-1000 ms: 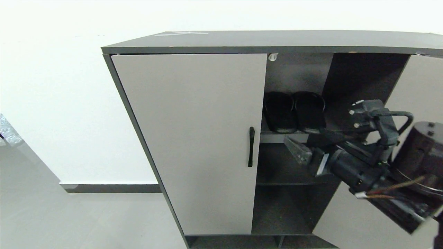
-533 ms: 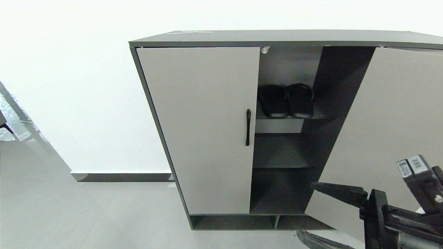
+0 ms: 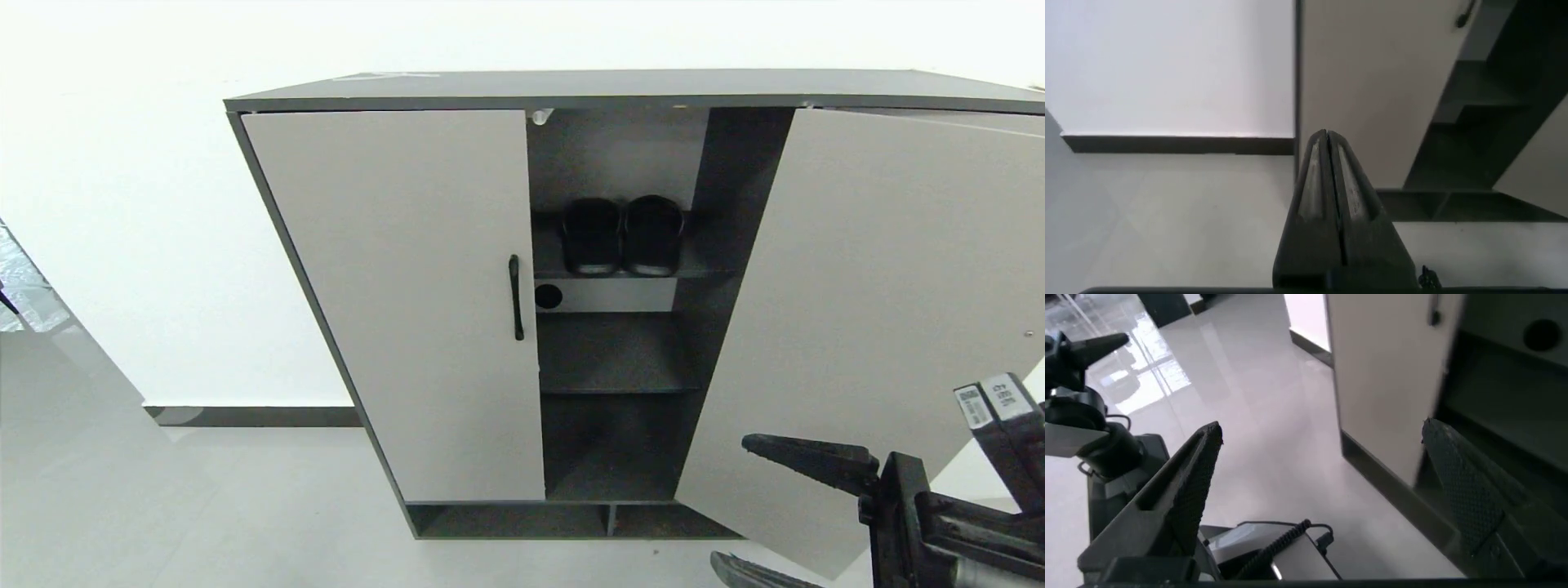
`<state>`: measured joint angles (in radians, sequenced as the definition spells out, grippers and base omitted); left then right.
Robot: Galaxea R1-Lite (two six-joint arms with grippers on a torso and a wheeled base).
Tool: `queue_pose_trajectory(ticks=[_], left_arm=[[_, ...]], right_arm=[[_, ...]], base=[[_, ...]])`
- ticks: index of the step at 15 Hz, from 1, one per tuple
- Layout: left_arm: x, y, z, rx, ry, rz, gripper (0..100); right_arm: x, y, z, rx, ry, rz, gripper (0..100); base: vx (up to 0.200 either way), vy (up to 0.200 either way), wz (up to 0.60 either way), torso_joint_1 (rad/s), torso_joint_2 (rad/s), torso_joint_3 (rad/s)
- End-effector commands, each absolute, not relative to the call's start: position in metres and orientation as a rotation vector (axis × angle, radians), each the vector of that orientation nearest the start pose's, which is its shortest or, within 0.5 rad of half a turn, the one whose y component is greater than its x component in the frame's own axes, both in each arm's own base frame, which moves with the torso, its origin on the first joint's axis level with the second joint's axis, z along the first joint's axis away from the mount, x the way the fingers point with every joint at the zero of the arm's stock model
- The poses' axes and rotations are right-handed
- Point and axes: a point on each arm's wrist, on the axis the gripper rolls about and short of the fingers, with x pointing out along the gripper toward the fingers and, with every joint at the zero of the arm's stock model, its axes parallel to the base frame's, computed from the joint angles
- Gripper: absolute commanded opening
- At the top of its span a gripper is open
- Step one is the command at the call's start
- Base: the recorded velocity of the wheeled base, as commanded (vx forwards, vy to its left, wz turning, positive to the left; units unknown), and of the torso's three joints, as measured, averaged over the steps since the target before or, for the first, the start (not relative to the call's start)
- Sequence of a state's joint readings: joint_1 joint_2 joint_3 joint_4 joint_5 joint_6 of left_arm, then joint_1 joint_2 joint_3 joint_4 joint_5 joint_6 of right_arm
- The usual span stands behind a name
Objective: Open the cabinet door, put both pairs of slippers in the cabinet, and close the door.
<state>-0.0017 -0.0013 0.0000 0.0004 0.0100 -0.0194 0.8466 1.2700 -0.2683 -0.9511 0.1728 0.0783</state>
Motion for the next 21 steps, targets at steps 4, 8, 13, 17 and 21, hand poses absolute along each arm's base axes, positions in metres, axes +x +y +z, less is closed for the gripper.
queue_pose_trajectory(ticks=[4,8,13,17,21], left_arm=[[-0.0228,0.0003,0.0755,-0.02,0.0,0.009,0],[-0.0228,0.0003,0.0755,-0.02,0.0,0.009,0],[-0.0228,0.0003,0.0755,-0.02,0.0,0.009,0],[-0.0228,0.0003,0.0755,-0.021,0.0,0.009,0],[-0.0228,0.0003,0.0755,-0.023,0.0,0.009,0]], right_arm=[[0.1106,0.1309,0.1722,0.047,0.1,1.015,100],[0.1118,0.1327,0.1695,0.027,0.108,1.017,100],[0.1121,0.133,0.1696,0.027,0.107,1.015,100],[0.1129,0.1338,0.1677,0.021,0.116,1.015,100],[0.1151,0.1363,0.1643,0.014,0.135,1.013,100]], base=[[0.0,-0.2,0.0,0.002,0.0,0.002],[0.0,-0.2,0.0,0.004,0.0,0.002],[0.0,-0.2,0.0,0.0,0.0,0.002],[0.0,-0.2,0.0,0.002,0.0,0.002],[0.0,-0.2,0.0,0.005,0.0,0.0]])
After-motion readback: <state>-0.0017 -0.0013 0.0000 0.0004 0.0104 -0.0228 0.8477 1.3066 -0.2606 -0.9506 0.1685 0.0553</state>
